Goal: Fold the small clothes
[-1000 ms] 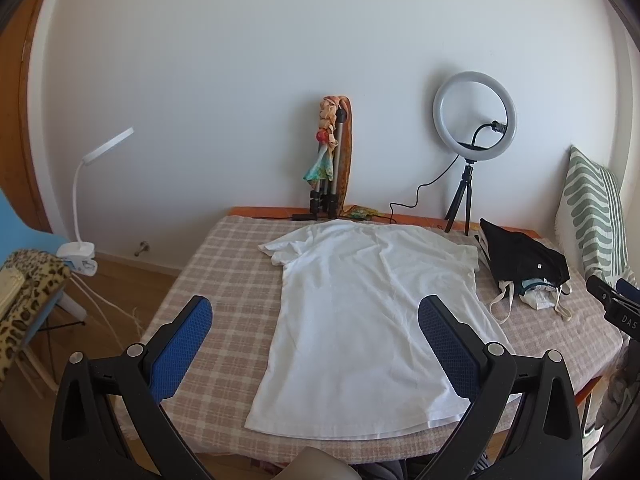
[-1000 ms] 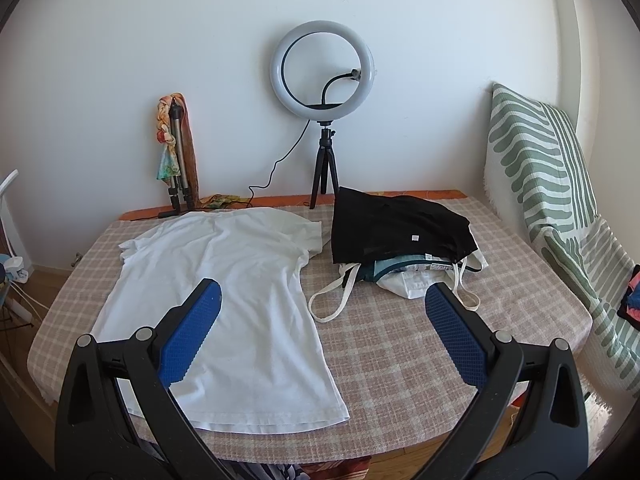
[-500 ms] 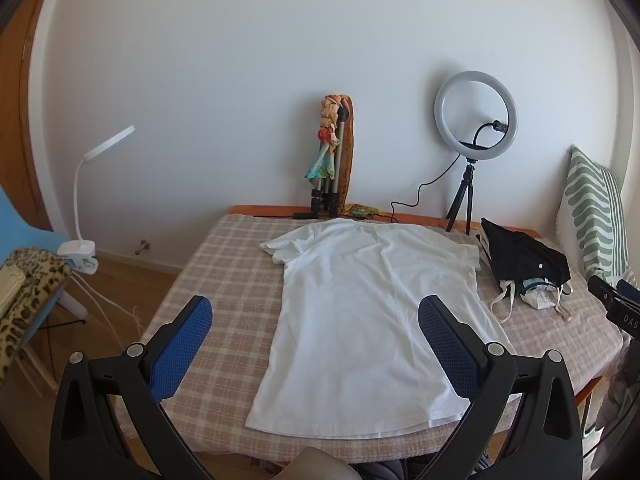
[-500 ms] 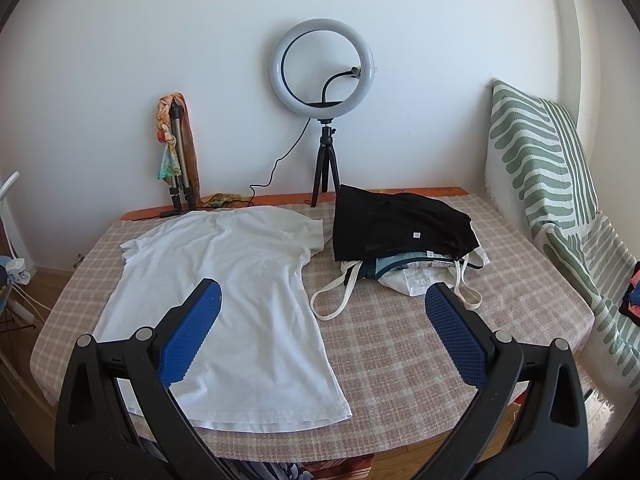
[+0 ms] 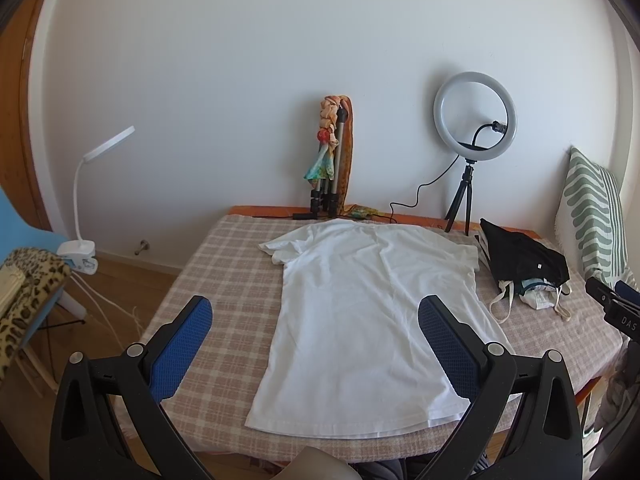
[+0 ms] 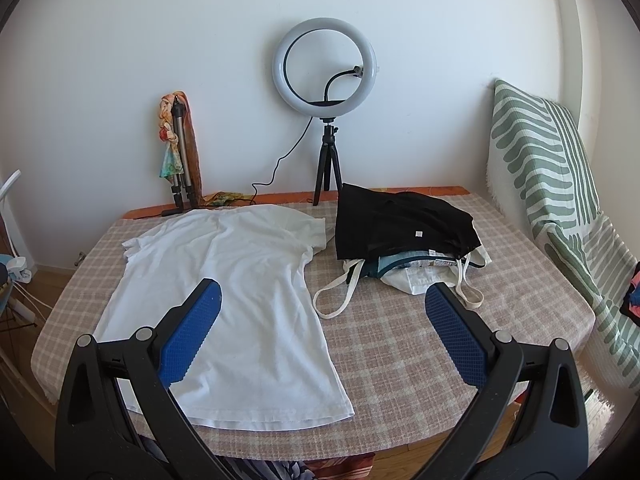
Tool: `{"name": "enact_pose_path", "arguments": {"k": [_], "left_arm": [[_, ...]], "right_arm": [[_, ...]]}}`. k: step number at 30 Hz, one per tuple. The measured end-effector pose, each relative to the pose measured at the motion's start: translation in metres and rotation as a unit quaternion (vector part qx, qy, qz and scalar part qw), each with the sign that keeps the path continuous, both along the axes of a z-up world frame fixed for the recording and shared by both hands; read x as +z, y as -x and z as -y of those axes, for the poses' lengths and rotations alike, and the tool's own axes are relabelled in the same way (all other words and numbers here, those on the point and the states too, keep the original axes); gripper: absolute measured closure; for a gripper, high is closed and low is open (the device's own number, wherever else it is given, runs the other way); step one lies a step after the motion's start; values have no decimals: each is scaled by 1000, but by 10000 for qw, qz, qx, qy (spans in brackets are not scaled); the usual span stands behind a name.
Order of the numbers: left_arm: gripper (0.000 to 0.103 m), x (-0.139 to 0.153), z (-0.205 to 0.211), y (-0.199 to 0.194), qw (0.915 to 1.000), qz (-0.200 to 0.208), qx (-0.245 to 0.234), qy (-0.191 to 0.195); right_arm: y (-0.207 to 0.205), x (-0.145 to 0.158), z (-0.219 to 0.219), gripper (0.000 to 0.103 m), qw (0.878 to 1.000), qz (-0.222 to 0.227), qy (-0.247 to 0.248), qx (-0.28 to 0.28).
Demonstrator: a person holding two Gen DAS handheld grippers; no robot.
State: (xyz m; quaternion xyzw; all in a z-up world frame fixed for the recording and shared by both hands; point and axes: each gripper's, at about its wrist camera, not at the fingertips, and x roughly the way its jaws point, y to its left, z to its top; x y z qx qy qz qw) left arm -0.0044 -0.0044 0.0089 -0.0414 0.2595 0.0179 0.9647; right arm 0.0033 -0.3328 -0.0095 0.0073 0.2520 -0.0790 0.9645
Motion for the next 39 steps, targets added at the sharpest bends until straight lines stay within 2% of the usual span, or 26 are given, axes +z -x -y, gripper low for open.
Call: {"name": "enact_pose_path", "arguments": {"k": [19, 26, 31, 36, 39], "left_arm": [[0, -3, -3, 0, 10000, -10, 3, 10], [0, -11, -15, -1, 10000, -41, 7, 56], [1, -29, -30, -6, 9997, -222, 20, 95], [1, -59, -55, -6, 9985, -456, 160, 256], [12, -80, -66, -6, 9971, -660, 113, 356]], "right_arm": [[0, -1, 0, 0, 10000, -11, -3, 10], [-9, -6, -17, 0, 9998, -101, 17, 158], [-32, 1, -37, 0, 9982, -172, 40, 577], [-63, 8, -58, 0, 9944, -132, -329, 999], [-87, 11, -72, 0, 9923, -105, -410, 1168]]}}
